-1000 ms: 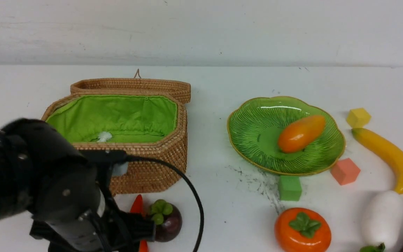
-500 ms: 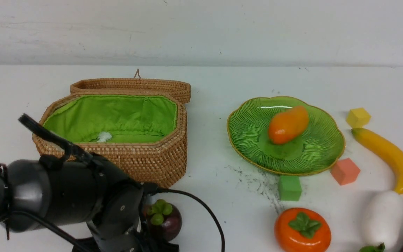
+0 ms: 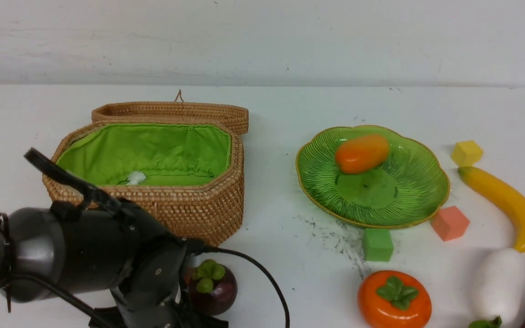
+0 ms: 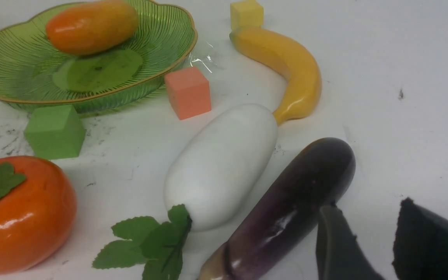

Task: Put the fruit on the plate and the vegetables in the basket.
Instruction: Use the left arm to grab a carrot and put it into the left basket

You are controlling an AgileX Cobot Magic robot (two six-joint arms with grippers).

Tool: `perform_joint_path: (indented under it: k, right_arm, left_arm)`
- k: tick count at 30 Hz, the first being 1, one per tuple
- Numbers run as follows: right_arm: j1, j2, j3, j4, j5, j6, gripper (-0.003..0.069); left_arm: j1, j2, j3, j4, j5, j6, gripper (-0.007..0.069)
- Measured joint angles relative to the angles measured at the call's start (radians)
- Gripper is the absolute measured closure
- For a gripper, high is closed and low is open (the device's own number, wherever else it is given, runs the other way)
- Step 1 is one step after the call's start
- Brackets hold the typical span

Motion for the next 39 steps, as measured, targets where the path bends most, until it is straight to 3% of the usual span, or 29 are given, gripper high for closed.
perform_joint_path:
  k: [15,22,25,27,31,35,38,39]
  right_arm:
    - [0.0,0.0,0.0,0.0,0.0,0.0,0.0414]
    - [0.0,0.0,0.0,0.0,0.0,0.0,0.0414]
    - [0.0,0.0,0.0,0.0,0.0,0.0,0.0414]
    - [0.0,0.0,0.0,0.0,0.0,0.0,0.0414]
    - [0.0,0.0,0.0,0.0,0.0,0.0,0.0414]
    - [0.0,0.0,0.0,0.0,0.0,0.0,0.0414]
    - [0.0,0.0,0.0,0.0,0.0,0.0,0.0414]
    - [0.0,0.0,0.0,0.0,0.0,0.0,0.0414]
  left_arm:
    - [0.0,-0.381,-0.004,-0.036,0.346,0.103,0.0265]
    - [0.0,-0.571,-0.183,0.022,0.394,0.085,0.0265]
    - [0.003,-0.569,-0.267,0.09,0.378,0.027,0.0265]
    - [0.039,-0.537,-0.344,0.139,0.316,-0.083,0.0265]
    - [0.127,-0.449,-0.405,0.142,0.224,-0.199,0.0265]
    - [0.277,-0.295,-0.449,0.02,0.111,-0.344,0.0265]
    - [0.332,-0.228,-0.463,-0.079,0.048,-0.411,0.0265]
    - [0.363,-0.173,-0.468,-0.162,-0.018,-0.448,0.0265]
